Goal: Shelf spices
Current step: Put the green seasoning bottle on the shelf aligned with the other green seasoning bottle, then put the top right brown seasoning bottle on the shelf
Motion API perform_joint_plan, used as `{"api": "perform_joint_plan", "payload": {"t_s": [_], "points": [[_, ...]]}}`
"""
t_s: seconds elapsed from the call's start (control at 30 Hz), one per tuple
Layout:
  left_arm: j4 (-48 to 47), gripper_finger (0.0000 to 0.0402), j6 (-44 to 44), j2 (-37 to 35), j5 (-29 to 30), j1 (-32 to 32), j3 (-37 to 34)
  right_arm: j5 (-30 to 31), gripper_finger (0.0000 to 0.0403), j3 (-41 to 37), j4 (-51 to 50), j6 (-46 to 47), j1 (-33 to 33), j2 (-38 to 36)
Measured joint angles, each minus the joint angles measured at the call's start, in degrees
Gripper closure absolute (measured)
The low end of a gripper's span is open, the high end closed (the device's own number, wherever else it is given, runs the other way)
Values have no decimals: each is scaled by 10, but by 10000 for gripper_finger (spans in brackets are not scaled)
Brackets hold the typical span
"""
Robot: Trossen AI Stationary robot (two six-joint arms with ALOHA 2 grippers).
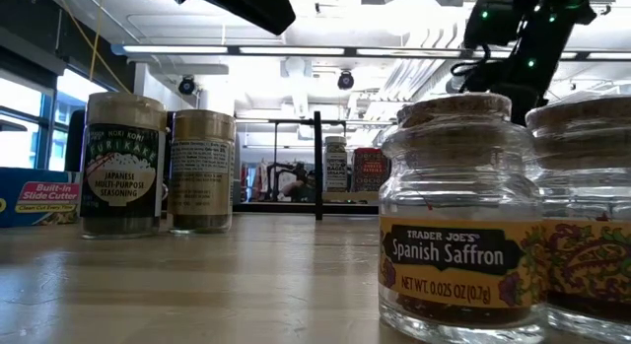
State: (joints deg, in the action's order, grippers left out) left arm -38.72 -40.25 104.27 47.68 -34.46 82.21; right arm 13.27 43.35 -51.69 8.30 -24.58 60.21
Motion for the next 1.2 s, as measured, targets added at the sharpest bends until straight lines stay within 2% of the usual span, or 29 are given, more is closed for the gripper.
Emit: {"api": "perform_joint_plan", "payload": {"t_s": [0.2,0.43,0.87,1.03,1.2], "points": [[1,328,0,0,-1,0,0,2,350,0,3,9,-17,39],[1,328,0,0,-2,0,0,19,385,0,39,8,-39,72],[1,328,0,0,-2,0,0,31,392,0,77,-8,-70,77],[1,328,-1,0,-2,0,0,33,392,0,77,-23,-69,76],[1,328,-2,0,-3,0,0,34,392,26,35,-6,-43,66]]}}
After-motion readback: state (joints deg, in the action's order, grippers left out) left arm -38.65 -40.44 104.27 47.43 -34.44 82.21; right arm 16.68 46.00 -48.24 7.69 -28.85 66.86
